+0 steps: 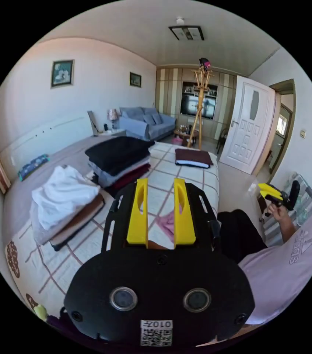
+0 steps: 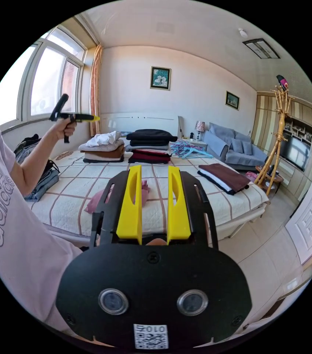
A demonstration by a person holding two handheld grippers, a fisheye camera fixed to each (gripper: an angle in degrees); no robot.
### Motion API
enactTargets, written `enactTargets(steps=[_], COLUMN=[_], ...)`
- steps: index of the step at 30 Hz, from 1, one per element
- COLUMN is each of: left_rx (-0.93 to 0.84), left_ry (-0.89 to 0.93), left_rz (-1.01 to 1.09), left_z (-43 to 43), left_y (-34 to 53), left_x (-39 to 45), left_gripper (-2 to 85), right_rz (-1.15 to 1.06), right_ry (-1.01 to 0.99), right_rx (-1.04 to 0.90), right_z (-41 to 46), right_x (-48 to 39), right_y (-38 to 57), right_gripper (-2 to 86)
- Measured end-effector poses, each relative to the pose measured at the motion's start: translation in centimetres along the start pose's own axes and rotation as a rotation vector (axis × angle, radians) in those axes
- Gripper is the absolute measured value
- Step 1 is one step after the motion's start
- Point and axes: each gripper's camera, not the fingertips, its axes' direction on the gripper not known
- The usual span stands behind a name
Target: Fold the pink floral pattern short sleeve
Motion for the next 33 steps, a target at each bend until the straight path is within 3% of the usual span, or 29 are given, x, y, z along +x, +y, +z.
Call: enactTargets(steps=[4, 8, 13, 19, 21, 24, 30, 33], left_rx=[-0.191, -0.361, -0.281, -0.223, -0.288, -0.457, -0.118, 0.045], left_ry=[0.124, 0.064, 0.091, -0.01, 0.115, 0.334, 0.528, 0.608], left_rz=[-0.02, -0.126, -0.232, -0.06, 0.093, 0.129, -0.033, 0.158], left_z=[8.5, 15.3, 16.2, 16.8, 19.0, 21.3, 12.3, 4.8], left_y=[7.7, 12.6, 12.6, 8.9, 8.0, 8.0, 8.2, 7.1], left_x=[2.8, 2.5, -1.2, -3.5, -4.3, -6.2, -12.0, -9.1], left_gripper=[12.0, 12.4, 12.2, 10.0, 7.0, 2.2, 0.1, -0.1], right_rz=[0.019, -0.016, -0.085, -0.072, -0.072, -0.067, -0.026, 0.003], right_ry=[-0.097, -0.163, -0.165, -0.184, -0.19, -0.188, -0.2, -0.236], right_rx=[-0.081, -0.087, -0.09, -0.128, -0.131, -0.132, -0.164, -0.143], right_z=[3.0, 4.2, 4.3, 4.2, 4.1, 3.7, 4.1, 5.0], right_x=[0.4, -0.9, -2.4, -1.8, -1.5, -0.9, 0.8, 1.4], right_y=[0.1, -0.9, -2.2, -2.4, -2.9, -3.7, -4.5, -6.2], right_gripper=[11.7, 11.9, 11.9, 11.8, 11.6, 11.3, 11.7, 13.1])
